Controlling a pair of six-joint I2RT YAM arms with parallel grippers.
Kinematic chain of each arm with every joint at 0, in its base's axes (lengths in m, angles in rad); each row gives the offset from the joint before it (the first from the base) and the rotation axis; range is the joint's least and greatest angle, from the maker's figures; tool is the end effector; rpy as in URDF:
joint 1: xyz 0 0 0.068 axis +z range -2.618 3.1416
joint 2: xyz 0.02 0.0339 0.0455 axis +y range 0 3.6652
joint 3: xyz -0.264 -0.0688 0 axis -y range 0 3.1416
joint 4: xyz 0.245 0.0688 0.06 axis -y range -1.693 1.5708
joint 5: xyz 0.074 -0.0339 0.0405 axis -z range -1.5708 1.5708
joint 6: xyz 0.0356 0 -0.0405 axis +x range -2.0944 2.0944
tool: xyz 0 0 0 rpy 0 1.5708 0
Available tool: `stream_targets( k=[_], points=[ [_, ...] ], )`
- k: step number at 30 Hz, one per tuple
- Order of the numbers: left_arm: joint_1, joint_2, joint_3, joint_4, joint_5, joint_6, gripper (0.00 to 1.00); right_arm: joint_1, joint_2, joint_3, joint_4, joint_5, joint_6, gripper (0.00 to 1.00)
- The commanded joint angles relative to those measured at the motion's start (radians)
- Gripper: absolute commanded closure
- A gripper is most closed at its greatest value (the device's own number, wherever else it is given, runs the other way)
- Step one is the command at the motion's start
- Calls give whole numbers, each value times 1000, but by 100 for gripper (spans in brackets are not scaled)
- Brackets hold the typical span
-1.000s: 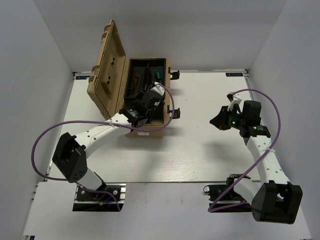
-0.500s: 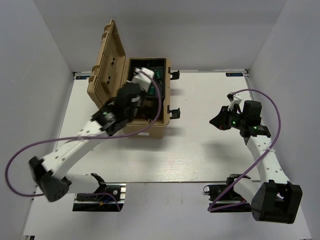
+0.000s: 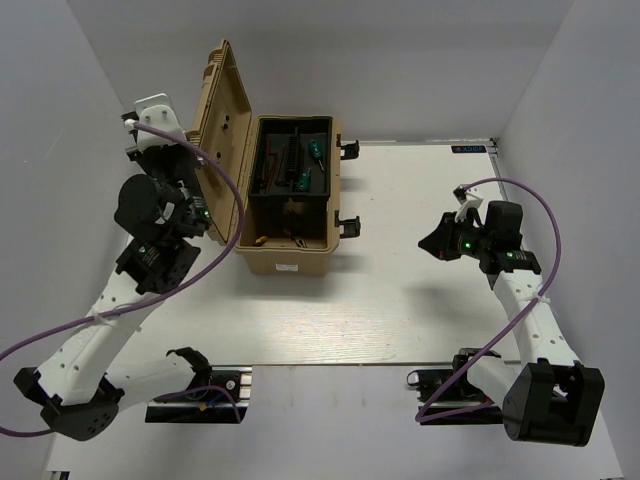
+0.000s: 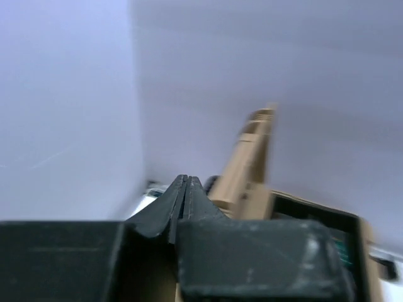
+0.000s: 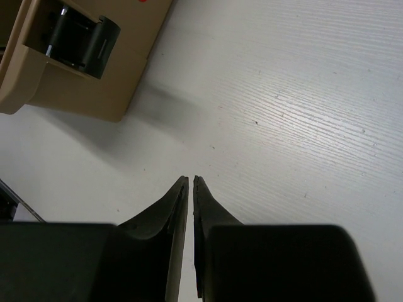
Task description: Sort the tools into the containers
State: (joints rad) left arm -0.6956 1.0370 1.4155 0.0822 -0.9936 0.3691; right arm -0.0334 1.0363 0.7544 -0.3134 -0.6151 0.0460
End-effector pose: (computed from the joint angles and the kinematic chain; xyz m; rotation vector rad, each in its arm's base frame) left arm 0.1533 -0.0891 0.5286 -0.2462 1.3078 0.2733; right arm 0.2234 0.0131 0.2724 -0.2685 2.0988 0.6697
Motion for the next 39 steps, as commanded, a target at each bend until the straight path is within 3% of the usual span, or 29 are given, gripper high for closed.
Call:
stream_targets(
  k=[1,8,12,13,19,22,27,29,32,36,39],
  points=[
    [39,14,-55,266,-181,231,83,-7,4,-9,28,-26,5,86],
    [188,44,-66,256,-159,212,83,-6,2,-9,23,-40,6,86],
    [318,121,40,21,-68,64,84,-10,1,-9,22,-46,6,86],
    [385,138,60,-101,-47,-28,84,-10,1,-7,20,-48,8,86],
    [557,213,119,-462,156,-341,84,-14,-1,-4,13,-61,6,86],
    [666,265,119,-629,341,-534,85,-19,-5,-6,11,-66,6,86],
    [700,216,-19,-595,653,-543,87,-23,-5,-9,8,-68,5,86],
    [711,193,-49,-582,770,-532,83,-25,-2,-9,10,-69,5,86],
    [720,193,-38,-584,1103,-503,78,-23,5,-7,13,-69,5,86],
    [720,152,-59,-490,1424,-512,71,-28,1,-9,14,-71,5,86],
    [720,224,-4,-498,1698,-521,63,-29,5,-10,14,-69,5,86]
  ],
)
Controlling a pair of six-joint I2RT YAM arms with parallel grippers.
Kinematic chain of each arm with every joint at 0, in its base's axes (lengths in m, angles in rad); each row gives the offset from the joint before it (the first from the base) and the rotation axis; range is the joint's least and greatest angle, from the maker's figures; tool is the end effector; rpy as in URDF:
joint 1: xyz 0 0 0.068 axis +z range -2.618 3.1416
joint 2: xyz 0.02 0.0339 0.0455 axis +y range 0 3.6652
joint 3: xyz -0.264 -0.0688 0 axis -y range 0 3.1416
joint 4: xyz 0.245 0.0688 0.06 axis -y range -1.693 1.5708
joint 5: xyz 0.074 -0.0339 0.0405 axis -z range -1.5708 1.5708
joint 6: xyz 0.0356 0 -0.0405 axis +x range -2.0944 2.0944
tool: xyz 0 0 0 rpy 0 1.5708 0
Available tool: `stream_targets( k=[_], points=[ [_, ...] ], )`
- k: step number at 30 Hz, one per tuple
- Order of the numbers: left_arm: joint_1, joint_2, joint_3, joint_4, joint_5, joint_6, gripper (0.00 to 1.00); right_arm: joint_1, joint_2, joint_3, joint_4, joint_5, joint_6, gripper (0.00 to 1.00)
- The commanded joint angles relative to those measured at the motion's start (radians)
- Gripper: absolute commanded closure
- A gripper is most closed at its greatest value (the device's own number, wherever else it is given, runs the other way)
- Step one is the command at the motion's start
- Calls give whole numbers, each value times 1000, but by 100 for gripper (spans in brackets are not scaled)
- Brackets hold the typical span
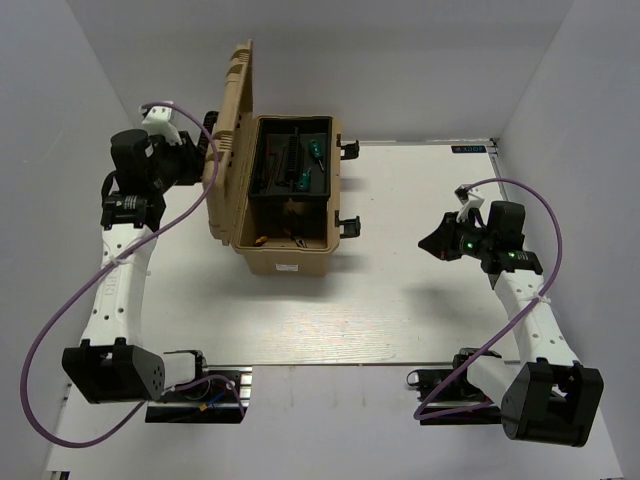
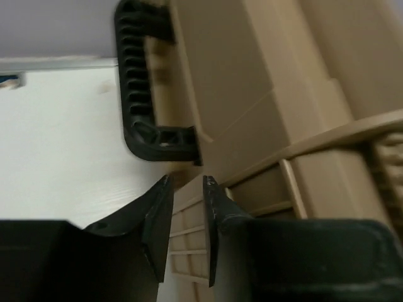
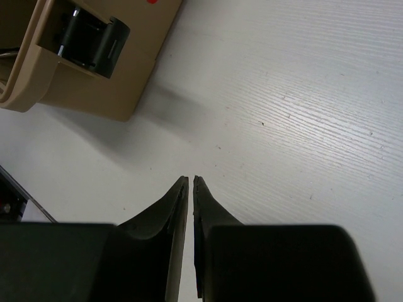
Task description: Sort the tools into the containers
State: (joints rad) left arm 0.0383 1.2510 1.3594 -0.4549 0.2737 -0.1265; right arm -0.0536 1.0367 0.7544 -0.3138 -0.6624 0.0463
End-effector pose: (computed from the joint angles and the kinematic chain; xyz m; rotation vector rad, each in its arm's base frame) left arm 0.2761 0.0009 0.4135 0.0268 1.9167 -0.3216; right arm 0.2229 0.0100 0.2728 -0.2736 2.0879 0.7084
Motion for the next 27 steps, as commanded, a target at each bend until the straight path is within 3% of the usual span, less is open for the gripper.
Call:
stream_targets(
  k=[1,2,4,10,13,19,20,23,24,26,27],
  points=[
    [-14,39,99,19,490,-25,63,-12,5,-10,18,-23,6,86],
    [-14,72,110,19,580,-25,60,-11,5,-10,15,-25,6,86],
    [-14,73,110,31,628,-35,57,-14,5,-12,16,-23,6,86],
    [-14,56,101,16,602,-35,53,-18,6,-13,16,-22,4,84],
    [-14,-8,70,27,449,-44,47,-20,11,-15,18,-20,-3,72],
    [-14,-120,-32,47,334,-44,36,-22,22,-6,7,-6,-16,47],
    [-14,-136,-52,47,314,-44,31,-22,20,-6,4,-3,-20,43],
    [-23,-200,-172,38,211,-35,28,-23,28,-6,-4,23,-26,30],
    [-32,-218,-202,38,165,-35,21,-23,29,-6,-1,30,-28,27],
    [-32,-249,-274,12,116,-35,4,-25,33,-1,-5,75,-28,9],
    [-32,-277,-298,-2,104,-35,0,-23,36,8,-13,101,-16,9]
  ],
)
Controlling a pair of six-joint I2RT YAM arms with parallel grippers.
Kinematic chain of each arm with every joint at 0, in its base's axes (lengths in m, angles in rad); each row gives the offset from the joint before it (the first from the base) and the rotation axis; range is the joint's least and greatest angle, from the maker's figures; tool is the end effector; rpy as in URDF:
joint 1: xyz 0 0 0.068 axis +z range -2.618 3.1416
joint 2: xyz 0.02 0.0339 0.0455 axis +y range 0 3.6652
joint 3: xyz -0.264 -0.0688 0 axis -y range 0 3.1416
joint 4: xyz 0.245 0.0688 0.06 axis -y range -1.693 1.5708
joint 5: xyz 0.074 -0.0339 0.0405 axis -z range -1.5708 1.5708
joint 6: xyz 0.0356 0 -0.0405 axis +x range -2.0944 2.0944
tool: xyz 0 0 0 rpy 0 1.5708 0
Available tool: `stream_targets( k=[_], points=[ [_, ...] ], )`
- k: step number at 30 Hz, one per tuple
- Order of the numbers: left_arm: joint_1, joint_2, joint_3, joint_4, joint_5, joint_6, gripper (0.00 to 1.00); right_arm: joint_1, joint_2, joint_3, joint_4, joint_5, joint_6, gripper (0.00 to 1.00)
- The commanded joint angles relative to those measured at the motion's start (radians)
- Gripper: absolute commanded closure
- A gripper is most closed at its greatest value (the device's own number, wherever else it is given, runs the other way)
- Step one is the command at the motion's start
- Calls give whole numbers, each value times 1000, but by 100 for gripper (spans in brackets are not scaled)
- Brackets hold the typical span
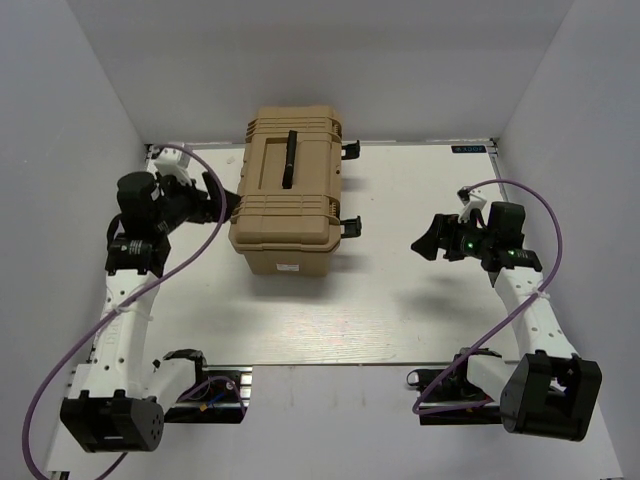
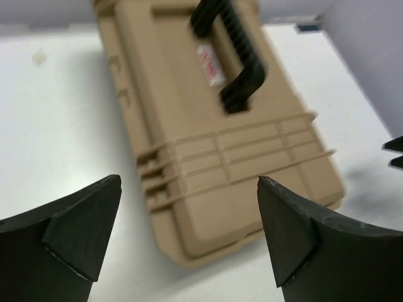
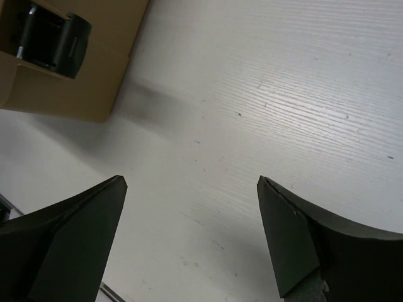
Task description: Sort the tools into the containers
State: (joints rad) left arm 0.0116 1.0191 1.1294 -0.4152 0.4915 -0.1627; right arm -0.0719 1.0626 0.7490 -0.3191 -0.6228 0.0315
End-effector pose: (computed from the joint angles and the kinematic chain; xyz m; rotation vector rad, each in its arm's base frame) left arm 0.2192 -0.0143 0.3933 0.1777 1.8680 -0.5638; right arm 0.2270 0.0045 0.2648 -0.2350 2.1280 0.6584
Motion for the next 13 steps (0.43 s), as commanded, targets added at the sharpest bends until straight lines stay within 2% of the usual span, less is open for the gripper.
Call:
stream_targets(
  k=[1,7,13],
  points=[
    [-5,-60,-91,-42,-114,20,0,-5,14,18,-12,83,7,9],
    [-15,-249,-298,117,-21,52,0,-8,-26,26,11,237,83,9],
    [-24,-401,-451,220,-24,52,0,-14,-96,-33,74,221,59,9]
  ],
)
